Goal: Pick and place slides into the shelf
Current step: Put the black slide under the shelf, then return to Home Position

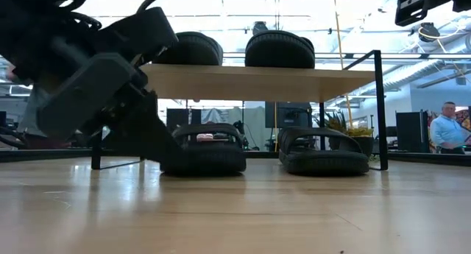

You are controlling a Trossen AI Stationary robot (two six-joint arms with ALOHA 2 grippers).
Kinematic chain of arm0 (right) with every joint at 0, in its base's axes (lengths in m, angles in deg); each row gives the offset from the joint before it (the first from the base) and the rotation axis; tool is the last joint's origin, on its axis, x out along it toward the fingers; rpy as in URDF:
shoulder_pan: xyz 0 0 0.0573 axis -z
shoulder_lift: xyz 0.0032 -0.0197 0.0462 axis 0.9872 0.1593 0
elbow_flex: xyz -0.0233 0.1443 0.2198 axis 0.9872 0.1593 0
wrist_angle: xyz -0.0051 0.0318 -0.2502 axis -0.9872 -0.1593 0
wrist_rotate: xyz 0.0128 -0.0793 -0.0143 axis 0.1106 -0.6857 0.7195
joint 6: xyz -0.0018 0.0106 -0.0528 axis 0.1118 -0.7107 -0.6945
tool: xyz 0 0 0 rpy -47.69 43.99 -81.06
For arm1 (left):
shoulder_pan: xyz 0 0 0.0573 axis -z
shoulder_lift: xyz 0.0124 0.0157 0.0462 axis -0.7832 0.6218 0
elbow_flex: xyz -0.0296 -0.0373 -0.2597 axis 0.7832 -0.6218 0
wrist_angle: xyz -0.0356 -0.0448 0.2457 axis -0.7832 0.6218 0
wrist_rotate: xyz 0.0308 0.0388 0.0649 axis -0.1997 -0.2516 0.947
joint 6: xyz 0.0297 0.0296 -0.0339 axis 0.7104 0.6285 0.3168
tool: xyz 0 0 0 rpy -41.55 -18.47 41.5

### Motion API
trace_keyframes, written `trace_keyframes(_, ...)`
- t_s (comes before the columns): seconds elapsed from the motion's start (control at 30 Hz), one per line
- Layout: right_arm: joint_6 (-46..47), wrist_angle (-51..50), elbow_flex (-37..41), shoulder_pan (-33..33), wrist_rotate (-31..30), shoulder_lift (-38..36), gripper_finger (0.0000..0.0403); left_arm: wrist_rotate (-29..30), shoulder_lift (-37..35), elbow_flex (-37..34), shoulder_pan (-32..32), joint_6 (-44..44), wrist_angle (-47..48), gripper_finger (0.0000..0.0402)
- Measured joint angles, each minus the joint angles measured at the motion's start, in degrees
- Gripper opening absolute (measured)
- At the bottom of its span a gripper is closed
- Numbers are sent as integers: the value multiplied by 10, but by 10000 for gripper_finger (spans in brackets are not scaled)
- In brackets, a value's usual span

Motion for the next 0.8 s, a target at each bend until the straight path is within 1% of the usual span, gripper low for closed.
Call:
trace_keyframes(0.33, 1, 0, 0, 0, 1, 0, 0, 8, 4, 0, -12, -6, 12, 0)
trace_keyframes(0.63, 1, 0, 0, 0, 1, 0, 0, 29, 4, 0, -9, -43, 41, 0)
trace_keyframes(0.73, 2, 0, 0, 0, 1, 0, 0, 23, 4, 0, -9, -43, 42, 0)
trace_keyframes(0.8, 9, 0, 0, 0, 2, 0, 0, 5, 4, 0, -7, -34, 36, 0)
